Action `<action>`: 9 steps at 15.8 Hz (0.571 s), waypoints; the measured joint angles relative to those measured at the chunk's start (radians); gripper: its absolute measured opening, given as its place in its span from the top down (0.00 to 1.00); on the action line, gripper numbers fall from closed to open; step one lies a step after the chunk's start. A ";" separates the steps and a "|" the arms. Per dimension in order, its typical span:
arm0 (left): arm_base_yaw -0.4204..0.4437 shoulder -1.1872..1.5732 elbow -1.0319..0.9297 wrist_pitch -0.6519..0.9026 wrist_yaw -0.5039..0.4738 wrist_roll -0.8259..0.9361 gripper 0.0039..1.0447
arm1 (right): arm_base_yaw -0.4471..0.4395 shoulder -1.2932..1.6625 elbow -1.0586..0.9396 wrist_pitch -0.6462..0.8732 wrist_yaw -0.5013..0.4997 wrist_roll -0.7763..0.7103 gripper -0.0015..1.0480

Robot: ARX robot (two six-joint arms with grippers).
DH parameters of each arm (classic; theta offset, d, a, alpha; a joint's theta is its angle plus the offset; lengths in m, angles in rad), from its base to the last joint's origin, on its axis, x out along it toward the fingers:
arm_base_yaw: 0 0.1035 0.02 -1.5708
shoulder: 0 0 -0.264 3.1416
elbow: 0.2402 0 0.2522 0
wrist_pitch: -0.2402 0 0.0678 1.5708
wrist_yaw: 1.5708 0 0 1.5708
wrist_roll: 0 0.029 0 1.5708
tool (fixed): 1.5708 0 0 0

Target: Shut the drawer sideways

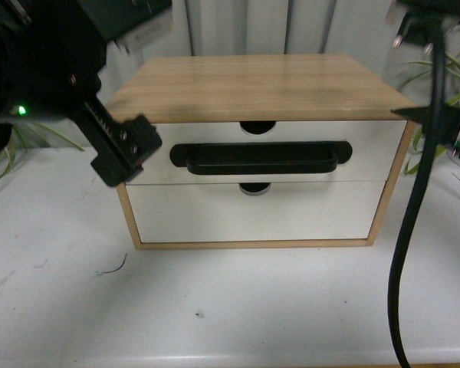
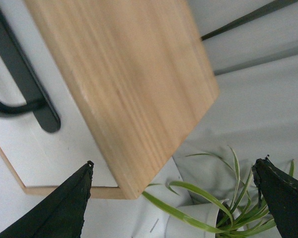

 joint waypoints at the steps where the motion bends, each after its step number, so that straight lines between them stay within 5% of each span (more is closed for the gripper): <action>1: 0.013 -0.071 -0.028 0.034 -0.010 -0.105 0.06 | -0.005 -0.068 -0.043 0.042 -0.031 0.103 0.06; 5: 0.220 -0.361 -0.171 -0.070 -0.053 -0.665 0.06 | -0.056 -0.317 -0.343 0.244 -0.074 0.703 0.06; 7: 0.258 -0.482 -0.248 -0.114 -0.053 -0.784 0.06 | -0.056 -0.454 -0.485 0.293 -0.082 0.905 0.06; 9: 0.293 -0.633 -0.385 0.019 0.027 -0.807 0.17 | -0.044 -0.612 -0.642 0.399 0.124 1.023 0.20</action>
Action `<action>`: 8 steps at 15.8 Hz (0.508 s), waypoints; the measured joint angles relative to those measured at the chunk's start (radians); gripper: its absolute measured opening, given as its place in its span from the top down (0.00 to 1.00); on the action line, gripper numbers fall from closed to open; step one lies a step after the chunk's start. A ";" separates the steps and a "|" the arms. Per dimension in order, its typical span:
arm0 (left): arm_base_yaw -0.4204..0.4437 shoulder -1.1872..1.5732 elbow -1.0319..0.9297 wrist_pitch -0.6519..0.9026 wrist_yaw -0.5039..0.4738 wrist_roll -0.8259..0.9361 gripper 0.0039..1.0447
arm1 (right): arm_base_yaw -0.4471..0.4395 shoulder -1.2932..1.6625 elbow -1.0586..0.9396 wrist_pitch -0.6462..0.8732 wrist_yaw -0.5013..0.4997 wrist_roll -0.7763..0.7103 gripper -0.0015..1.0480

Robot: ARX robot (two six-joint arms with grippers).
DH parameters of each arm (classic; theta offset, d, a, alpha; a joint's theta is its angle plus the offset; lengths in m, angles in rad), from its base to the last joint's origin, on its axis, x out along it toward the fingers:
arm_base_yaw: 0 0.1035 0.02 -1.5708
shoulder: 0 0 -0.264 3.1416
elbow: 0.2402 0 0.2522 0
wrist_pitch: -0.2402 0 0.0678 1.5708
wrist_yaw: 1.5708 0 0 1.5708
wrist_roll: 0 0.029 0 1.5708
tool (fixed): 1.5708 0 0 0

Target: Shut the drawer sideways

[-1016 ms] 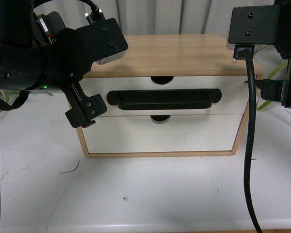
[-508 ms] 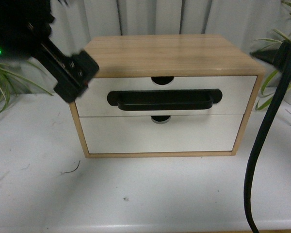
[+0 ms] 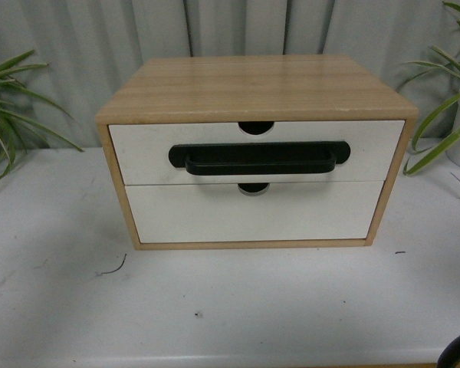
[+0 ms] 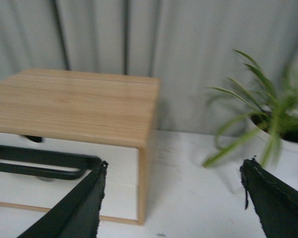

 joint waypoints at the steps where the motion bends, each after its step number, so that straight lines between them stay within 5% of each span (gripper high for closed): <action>1: -0.001 -0.100 -0.084 0.031 0.045 0.002 0.27 | -0.024 -0.104 -0.068 -0.071 0.076 0.022 0.30; 4: -0.005 -0.207 -0.188 0.031 0.054 0.004 0.42 | -0.100 -0.280 -0.138 -0.239 0.062 0.041 0.46; 6: -0.004 -0.245 -0.231 0.038 0.055 0.005 0.61 | -0.098 -0.561 -0.156 -0.438 0.051 0.049 0.67; 8: -0.004 -0.310 -0.294 0.028 0.055 0.004 0.86 | -0.097 -0.682 -0.188 -0.468 0.053 0.051 0.90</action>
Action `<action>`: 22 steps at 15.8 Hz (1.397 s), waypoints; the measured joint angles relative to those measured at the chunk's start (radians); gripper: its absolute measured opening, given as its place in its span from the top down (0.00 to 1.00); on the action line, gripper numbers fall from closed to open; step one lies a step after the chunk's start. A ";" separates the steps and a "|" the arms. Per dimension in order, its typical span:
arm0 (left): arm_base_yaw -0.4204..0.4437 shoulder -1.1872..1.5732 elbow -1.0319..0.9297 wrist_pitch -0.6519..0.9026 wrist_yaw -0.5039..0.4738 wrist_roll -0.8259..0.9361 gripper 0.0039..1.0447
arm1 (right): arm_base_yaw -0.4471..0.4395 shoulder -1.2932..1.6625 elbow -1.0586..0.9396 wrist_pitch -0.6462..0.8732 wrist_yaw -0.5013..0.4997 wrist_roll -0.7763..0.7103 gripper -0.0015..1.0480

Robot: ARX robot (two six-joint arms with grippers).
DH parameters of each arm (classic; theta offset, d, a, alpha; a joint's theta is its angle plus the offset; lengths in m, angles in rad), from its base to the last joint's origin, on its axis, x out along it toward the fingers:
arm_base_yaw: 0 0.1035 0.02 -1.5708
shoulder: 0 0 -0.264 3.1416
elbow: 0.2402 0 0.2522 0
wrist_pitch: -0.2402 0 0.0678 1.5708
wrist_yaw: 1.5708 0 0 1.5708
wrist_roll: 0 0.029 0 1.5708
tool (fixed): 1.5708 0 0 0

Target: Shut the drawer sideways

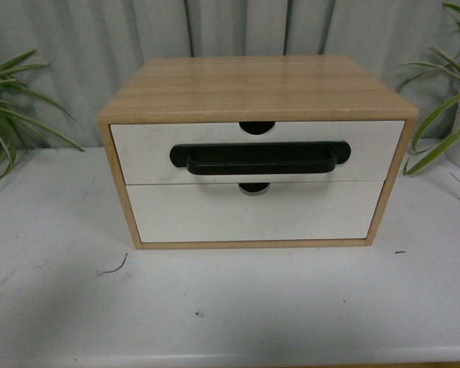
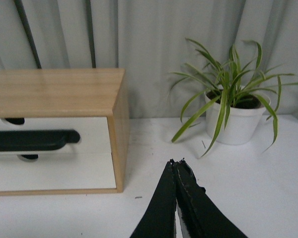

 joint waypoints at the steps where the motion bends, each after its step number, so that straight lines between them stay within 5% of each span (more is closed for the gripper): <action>1: 0.000 -0.032 -0.017 -0.006 0.000 0.000 0.98 | 0.000 -0.011 -0.024 -0.015 0.000 0.000 0.98; 7: 0.000 -0.200 -0.100 -0.097 0.000 0.001 0.99 | 0.000 -0.108 -0.085 -0.051 0.000 0.002 0.98; 9: 0.000 -0.250 -0.113 -0.134 0.000 0.001 0.99 | 0.000 -0.248 -0.098 -0.196 0.000 0.002 0.98; 20: 0.000 -0.467 -0.149 -0.298 0.000 0.001 0.99 | 0.000 -0.297 -0.121 -0.192 0.000 0.002 0.98; 21: 0.000 -0.620 -0.148 -0.482 0.000 0.001 0.88 | 0.000 -0.298 -0.121 -0.192 0.000 0.002 0.89; 22: 0.000 -0.632 -0.145 -0.454 0.001 0.001 0.79 | 0.000 -0.297 -0.121 -0.192 0.000 0.002 0.80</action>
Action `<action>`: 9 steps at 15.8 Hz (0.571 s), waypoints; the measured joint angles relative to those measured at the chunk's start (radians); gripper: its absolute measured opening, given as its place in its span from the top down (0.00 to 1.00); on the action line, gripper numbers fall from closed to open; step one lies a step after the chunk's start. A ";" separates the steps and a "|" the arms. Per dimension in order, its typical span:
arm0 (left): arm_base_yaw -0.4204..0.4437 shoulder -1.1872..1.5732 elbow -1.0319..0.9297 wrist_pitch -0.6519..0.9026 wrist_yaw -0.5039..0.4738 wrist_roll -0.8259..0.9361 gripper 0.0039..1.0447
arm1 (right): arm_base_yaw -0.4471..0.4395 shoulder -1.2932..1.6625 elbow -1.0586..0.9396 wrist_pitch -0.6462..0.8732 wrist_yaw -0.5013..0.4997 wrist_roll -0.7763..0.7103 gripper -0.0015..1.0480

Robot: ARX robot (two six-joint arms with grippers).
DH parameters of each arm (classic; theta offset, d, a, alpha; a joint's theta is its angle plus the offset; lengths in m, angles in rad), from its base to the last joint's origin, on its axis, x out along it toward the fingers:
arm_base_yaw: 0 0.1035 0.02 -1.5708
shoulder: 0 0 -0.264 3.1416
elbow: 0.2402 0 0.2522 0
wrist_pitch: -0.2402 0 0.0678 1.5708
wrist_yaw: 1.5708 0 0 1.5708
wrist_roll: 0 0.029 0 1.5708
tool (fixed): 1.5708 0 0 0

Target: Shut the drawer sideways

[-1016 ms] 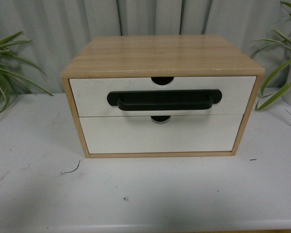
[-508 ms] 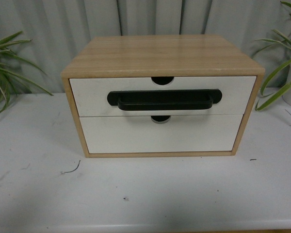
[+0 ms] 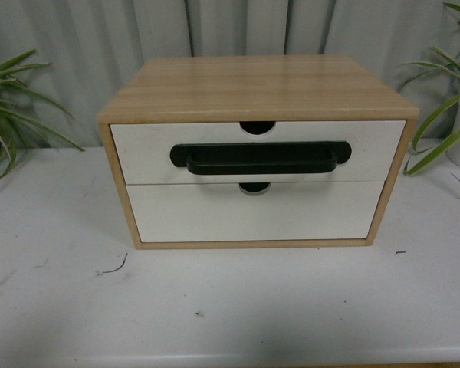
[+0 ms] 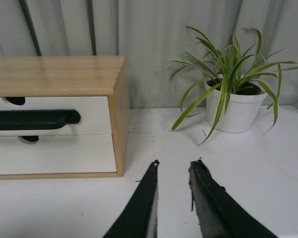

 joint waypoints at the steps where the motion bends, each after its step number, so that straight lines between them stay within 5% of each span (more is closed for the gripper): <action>1: 0.000 0.000 -0.002 -0.017 -0.002 0.000 0.71 | 0.000 0.000 0.000 0.001 -0.001 0.000 0.71; 7: 0.000 0.000 -0.003 -0.020 -0.001 0.001 0.04 | 0.000 0.000 0.000 0.000 0.000 0.001 0.04; 9: 0.000 0.000 -0.003 -0.020 -0.001 0.000 0.06 | 0.000 0.000 0.000 0.000 0.000 0.000 0.06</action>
